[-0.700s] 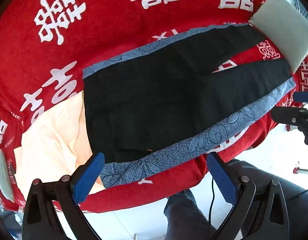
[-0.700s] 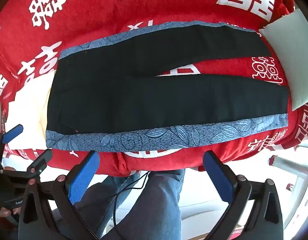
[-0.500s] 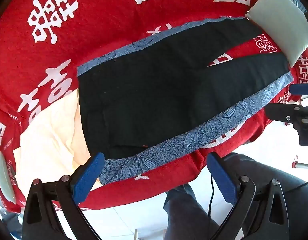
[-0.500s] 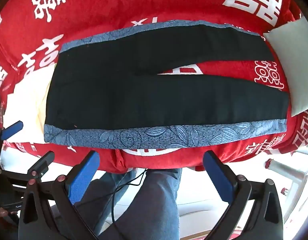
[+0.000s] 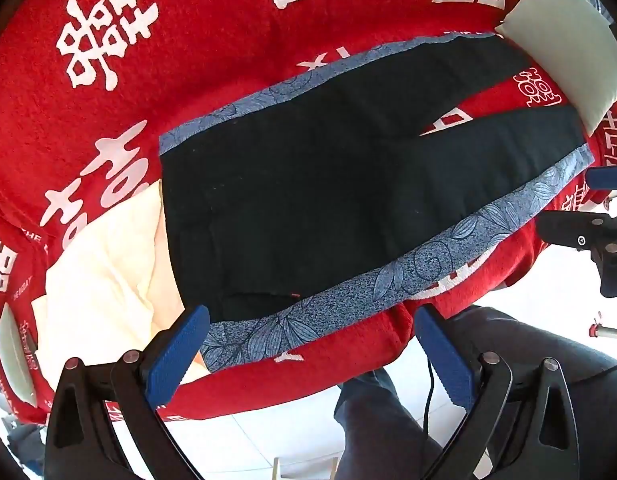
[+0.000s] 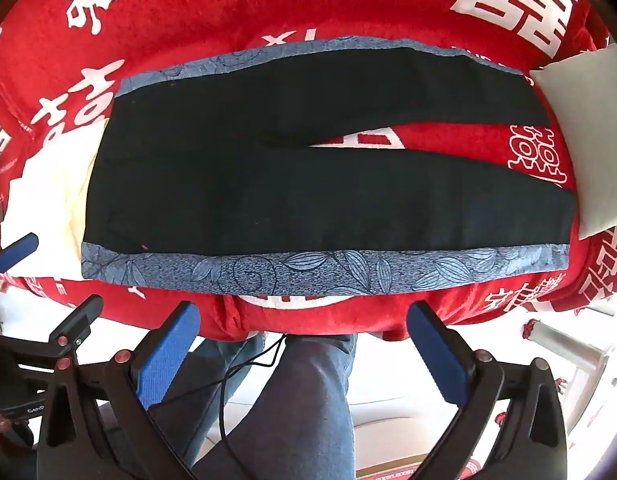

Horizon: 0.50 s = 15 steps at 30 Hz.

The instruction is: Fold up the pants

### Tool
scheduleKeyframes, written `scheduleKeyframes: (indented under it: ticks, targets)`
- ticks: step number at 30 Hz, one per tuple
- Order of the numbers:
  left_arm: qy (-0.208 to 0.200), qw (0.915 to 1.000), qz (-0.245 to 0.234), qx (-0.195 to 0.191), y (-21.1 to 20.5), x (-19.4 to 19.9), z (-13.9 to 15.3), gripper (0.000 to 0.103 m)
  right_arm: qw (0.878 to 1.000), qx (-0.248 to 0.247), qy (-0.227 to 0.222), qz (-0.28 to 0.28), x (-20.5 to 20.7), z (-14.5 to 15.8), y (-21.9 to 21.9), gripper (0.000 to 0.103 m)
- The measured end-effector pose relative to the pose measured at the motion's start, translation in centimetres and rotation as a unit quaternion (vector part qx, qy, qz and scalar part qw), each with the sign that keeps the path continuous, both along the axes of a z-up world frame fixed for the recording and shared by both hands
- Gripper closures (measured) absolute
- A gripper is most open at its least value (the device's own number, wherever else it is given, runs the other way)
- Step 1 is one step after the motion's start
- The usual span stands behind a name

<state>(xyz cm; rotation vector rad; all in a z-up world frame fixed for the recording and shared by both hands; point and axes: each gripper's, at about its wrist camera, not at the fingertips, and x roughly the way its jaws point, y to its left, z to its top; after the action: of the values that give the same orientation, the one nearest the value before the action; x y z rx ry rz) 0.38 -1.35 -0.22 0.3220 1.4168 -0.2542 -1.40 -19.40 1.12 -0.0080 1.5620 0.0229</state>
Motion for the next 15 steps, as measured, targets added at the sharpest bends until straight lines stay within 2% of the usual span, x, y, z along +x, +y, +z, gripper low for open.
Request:
scheduleKeyframes:
  ticks: [15]
  targets:
    - [-0.002,0.9998,0.018,-0.004,0.67,0.11,0.00,0.000,1.000,-0.009,0.006,0.004,0.22,-0.13,0.07,0.000]
